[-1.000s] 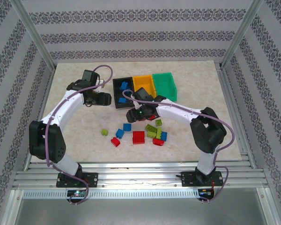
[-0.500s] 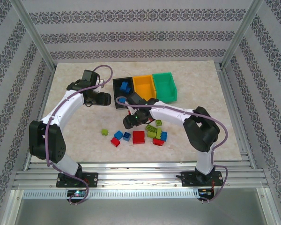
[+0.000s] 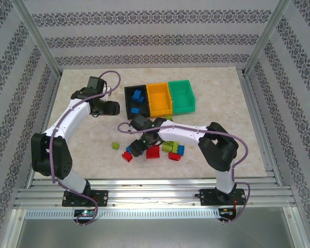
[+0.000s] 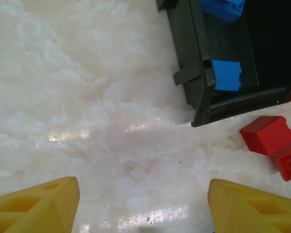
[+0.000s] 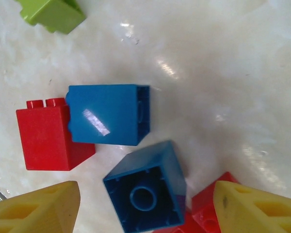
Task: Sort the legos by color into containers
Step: Pick up the lego from the bottom-center of the table.
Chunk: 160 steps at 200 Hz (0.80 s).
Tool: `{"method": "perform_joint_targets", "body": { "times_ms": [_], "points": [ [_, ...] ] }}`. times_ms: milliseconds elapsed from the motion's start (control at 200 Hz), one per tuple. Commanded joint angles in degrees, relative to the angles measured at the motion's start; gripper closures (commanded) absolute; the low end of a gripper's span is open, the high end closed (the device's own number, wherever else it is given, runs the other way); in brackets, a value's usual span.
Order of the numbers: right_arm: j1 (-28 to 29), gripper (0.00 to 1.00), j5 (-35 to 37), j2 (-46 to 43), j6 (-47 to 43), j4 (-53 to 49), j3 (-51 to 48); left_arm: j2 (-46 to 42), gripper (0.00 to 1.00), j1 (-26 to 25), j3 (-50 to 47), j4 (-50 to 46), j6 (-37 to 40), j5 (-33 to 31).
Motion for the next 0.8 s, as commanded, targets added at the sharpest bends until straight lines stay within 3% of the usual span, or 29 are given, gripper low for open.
{"method": "perform_joint_targets", "body": {
  "times_ms": [0, 150, 325, 575, 794],
  "points": [
    [0.7, 0.29, 1.9, 2.1, -1.7, -2.0, 1.3, 0.5, 0.29, 1.2, -0.4, 0.1, -1.0, 1.2],
    [0.8, 0.37, 2.4, 2.5, -2.0, -2.0, 0.6, 0.5, 0.29, 1.4, -0.2, 0.1, -1.1, 1.6],
    [0.6, 0.63, 4.0, 1.6, -2.8, -2.0, 1.1, 0.5, 0.29, 1.6, -0.4, 0.3, -1.2, 2.1],
    [-4.8, 0.68, 2.7, -2.5, -3.1, 0.3, 5.7, 0.3, 0.29, 1.7, -0.3, 0.2, -1.2, 2.1],
    [-13.1, 0.68, 1.3, 1.2, 1.9, 4.1, 15.0, -0.3, 0.29, 2.9, -0.7, 0.7, -1.8, 2.0]
  ]
}}
